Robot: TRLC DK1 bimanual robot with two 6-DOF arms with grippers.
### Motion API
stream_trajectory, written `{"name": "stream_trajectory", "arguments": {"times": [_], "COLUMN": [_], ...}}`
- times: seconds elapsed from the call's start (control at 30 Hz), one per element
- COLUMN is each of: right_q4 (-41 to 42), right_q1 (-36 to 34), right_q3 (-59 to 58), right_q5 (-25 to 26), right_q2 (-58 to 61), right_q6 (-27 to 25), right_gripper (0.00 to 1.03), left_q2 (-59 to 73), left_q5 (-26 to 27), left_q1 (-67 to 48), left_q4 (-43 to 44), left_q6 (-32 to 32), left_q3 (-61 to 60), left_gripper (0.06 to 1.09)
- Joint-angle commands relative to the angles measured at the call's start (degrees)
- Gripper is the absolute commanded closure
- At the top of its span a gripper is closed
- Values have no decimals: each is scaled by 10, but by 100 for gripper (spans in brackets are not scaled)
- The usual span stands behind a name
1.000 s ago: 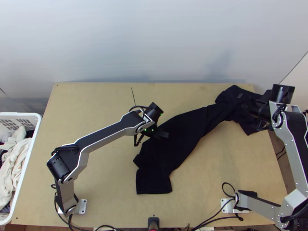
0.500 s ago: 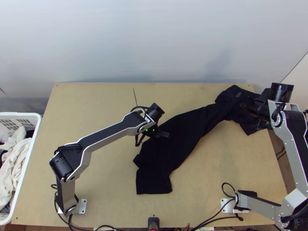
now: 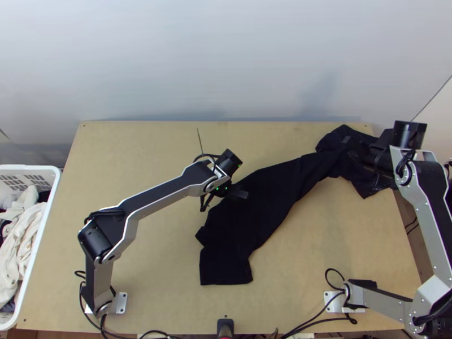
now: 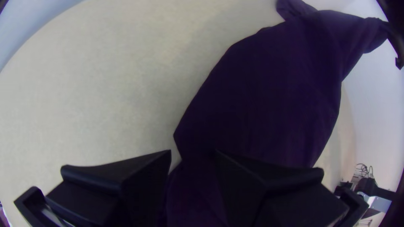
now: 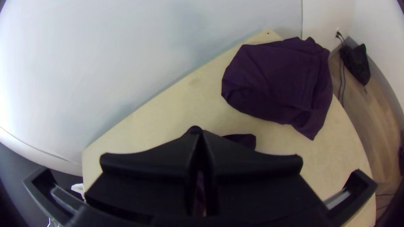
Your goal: Fold the t-shirt
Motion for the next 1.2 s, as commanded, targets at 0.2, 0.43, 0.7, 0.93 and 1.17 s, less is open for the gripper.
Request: {"name": "stream_trajectory", "arguments": {"times": [0.2, 0.43, 0.7, 0.93, 1.17], "right_q4": [-8, -9, -10, -46, -77], "right_q1": [13, 13, 31, 85, 139], "right_q3": [9, 13, 52, 214, 402], "right_q5": [-1, -1, -1, -6, -7], "right_q2": [2, 3, 21, 99, 200], "right_q6": [2, 2, 2, -2, 4], "right_gripper": [100, 100, 100, 100, 100], "left_q2": [36, 39, -25, -126, -228], "left_q5": [-8, -2, -3, -2, -3], "left_q1": [-11, -13, 18, 94, 169], "left_q4": [-3, -4, -32, -55, -84], "left_q6": [0, 0, -6, -21, -41], "left_q3": [32, 35, 64, 117, 137], "left_gripper": [69, 105, 105, 105, 105]}}
